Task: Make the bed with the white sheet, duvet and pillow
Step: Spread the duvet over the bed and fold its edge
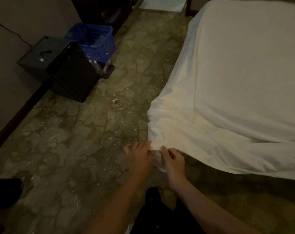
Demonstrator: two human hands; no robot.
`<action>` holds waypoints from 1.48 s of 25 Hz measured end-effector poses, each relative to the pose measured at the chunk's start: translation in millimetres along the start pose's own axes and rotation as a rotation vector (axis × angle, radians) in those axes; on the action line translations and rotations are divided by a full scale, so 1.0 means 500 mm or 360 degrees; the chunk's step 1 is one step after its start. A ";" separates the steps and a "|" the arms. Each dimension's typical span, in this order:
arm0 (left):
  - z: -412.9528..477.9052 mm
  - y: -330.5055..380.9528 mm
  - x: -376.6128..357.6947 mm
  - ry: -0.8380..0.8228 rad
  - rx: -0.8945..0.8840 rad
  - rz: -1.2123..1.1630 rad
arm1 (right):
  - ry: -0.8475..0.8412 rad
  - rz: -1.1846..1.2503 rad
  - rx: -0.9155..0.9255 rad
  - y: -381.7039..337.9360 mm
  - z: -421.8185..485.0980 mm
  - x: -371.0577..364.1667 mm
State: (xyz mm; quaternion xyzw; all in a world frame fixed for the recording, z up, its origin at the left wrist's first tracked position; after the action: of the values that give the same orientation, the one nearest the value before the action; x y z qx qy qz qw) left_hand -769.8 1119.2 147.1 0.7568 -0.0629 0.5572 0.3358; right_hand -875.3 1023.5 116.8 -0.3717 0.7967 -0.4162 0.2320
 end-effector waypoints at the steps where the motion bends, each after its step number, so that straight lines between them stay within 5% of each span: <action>1: 0.002 0.001 0.017 0.0046 -0.0024 0.0026 | 0.0077 -0.0337 0.0031 0.000 -0.001 0.035; 4: 0.005 0.010 0.077 0.0180 -0.0139 0.0183 | 0.0285 -0.1484 0.0111 -0.003 0.009 0.126; 6: 0.008 0.029 0.121 0.0299 -0.0120 0.0169 | 0.0155 -0.1710 0.0031 0.004 0.047 0.157; 9: 0.027 0.051 0.156 0.0362 0.0058 -0.0029 | 0.0007 -0.1842 -0.0121 -0.012 0.093 0.156; 16: 0.131 0.082 0.252 0.0471 0.0264 0.0063 | -0.0015 -0.1773 0.0364 -0.183 0.124 0.214; 22: 0.296 0.046 0.333 0.0492 0.0530 0.0000 | 0.0204 -0.1959 0.0357 -0.318 0.252 0.234; 31: 0.636 0.056 0.358 0.0251 0.0305 0.0403 | 0.0325 -0.2006 0.0737 -0.589 0.456 0.260; 37: 0.828 0.114 0.330 0.0262 0.0225 0.0328 | 0.0283 -0.2196 0.0625 -0.701 0.603 0.308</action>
State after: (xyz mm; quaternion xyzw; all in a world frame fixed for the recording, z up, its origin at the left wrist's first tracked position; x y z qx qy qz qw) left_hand -403.6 882.2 255.0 0.7198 -0.0731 0.6520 0.2267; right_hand -625.4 622.1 236.0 -0.7063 0.3070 -0.6320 -0.0867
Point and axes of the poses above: each hand's wrist, its own z-axis towards the middle knuckle, its own x-axis out of the back of the hand, y = z × x, the point moved 9 cm from there along z, towards the middle knuckle, and after that the axes turned 14 degrees about -y, right-handed, at the moved point
